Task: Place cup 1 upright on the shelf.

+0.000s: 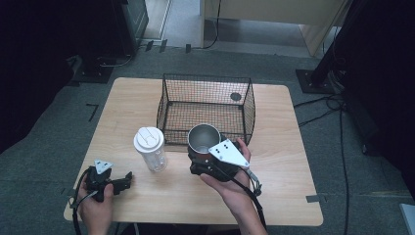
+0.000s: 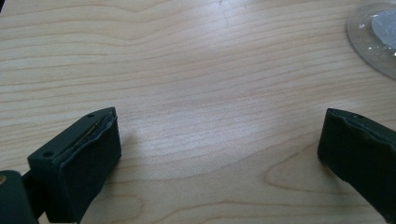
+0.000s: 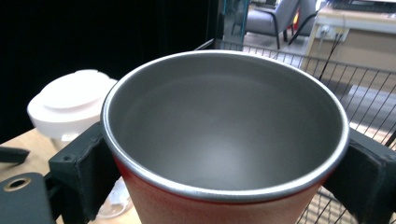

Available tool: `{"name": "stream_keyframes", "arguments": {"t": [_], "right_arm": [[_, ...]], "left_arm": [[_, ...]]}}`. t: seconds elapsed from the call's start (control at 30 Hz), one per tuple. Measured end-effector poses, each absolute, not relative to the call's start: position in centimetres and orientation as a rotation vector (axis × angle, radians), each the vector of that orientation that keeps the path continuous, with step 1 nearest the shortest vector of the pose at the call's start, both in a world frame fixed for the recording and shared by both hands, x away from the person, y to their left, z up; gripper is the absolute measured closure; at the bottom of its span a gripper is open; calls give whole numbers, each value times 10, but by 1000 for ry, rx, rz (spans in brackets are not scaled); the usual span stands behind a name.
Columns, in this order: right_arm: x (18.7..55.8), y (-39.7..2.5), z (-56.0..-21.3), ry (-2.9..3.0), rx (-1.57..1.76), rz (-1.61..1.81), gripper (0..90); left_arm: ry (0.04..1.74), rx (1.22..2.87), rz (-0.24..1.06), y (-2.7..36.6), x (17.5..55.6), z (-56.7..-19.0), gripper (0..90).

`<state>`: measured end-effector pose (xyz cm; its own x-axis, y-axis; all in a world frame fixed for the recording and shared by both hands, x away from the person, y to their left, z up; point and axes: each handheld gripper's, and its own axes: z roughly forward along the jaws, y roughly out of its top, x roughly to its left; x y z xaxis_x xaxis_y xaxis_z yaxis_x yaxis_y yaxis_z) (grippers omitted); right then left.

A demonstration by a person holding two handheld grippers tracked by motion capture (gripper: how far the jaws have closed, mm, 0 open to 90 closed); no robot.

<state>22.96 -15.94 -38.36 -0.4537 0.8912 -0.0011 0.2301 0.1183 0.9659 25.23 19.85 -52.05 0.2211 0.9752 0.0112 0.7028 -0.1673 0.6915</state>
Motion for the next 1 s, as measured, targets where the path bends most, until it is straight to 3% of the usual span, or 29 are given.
{"name": "stream_keyframes", "arguments": {"t": [1.0], "right_arm": [[277, -176, -365, 1448, 1031, 1487, 74]], "left_arm": [[1542, 1940, 631, 198, 252, -520, 0]]}}
